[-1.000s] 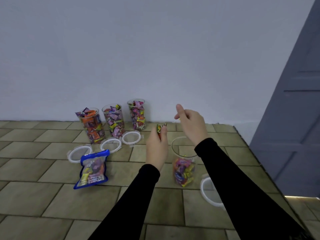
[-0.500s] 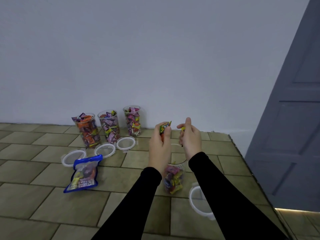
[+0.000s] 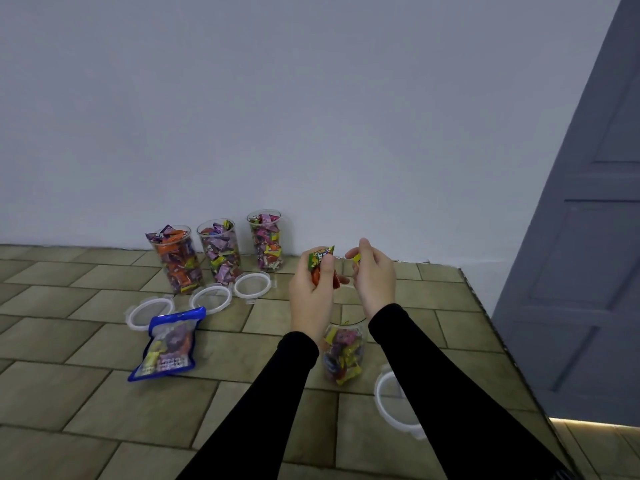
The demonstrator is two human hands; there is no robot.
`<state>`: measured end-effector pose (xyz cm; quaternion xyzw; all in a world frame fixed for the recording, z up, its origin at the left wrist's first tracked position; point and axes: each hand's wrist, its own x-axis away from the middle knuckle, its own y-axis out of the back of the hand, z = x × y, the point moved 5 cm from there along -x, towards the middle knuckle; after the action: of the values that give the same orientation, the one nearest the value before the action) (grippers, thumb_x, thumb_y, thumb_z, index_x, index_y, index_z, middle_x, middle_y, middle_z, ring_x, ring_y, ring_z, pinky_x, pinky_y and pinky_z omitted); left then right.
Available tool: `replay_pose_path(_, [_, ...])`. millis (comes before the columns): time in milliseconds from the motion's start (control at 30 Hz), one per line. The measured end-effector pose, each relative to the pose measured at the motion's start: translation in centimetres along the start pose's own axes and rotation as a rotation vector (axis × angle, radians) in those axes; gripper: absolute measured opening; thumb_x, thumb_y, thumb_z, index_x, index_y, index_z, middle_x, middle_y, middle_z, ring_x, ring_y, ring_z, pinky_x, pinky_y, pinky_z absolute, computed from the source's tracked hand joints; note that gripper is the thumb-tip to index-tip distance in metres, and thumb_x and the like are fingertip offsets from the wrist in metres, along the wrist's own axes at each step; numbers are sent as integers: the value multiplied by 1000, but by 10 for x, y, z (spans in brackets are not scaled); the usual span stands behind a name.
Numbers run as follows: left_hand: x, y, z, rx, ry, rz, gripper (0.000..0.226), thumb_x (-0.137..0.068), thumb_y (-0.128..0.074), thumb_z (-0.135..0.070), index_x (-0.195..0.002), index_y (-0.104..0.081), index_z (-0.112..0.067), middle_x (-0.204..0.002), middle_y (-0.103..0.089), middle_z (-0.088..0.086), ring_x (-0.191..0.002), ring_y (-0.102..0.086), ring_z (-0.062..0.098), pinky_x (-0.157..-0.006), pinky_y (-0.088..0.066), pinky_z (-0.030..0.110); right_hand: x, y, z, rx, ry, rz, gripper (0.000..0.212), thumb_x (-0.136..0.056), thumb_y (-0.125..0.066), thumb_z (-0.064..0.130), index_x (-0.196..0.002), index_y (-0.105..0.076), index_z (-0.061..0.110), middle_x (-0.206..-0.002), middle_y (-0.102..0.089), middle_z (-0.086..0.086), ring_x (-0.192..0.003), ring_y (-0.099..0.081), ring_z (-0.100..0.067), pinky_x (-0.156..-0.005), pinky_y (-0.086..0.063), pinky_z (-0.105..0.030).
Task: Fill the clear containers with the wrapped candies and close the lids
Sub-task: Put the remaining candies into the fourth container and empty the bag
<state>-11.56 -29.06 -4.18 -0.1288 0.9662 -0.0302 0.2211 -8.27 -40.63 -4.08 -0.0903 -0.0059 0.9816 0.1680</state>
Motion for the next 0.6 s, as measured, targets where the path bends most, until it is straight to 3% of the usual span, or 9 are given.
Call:
replay_pose_path(100, [3,1,-3,46,24,1,12,-98,-52,-13,-93,-61,-19,-70,-63,-9,-65,-61,6,-59,-49,21,-1,0,-1,-21,-8,-12,46,-97,-42,38,-60,-59,18,-55,-42,-2,-53,-38,-17,-58,-32,-32])
replay_pose_path(233, [5,0,-3,72,14,56,14,-90,-56,-1,-89,-62,-13,-76,-63,-1,-66,-61,12,-61,-47,21,0,0,-1,-50,-25,-8,45,-97,-42,36,-59,-58,17,-55,-41,-1,-53,-38,-18,-57,-31,-30])
replay_pose_path(333, [4,1,-2,33,-32,79,10,-77,-55,-7,-81,-63,-12,-76,-61,-10,-70,-56,10,-63,-43,19,1,0,-1,-67,-28,-5,45,-97,-42,35,-58,-58,17,-56,-38,-1,-53,-37,-17,-59,-30,-30])
replay_pose_path(467, [2,2,-2,-31,-124,104,13,-69,-53,-6,-73,-64,-12,-81,-57,1,-76,-55,8,-67,-41,16,1,1,0,-65,-21,-4,44,-97,-42,35,-59,-57,17,-56,-38,0,-54,-37,-17,-60,-31,-30])
replay_pose_path(600, [0,2,4,30,-110,163,18,-65,-53,-16,-80,-64,-14,-81,-57,2,-74,-54,12,-64,-45,22,2,1,1,-56,-15,-7,44,-97,-41,36,-62,-57,15,-57,-36,-1,-54,-36,-16,-58,-30,-30])
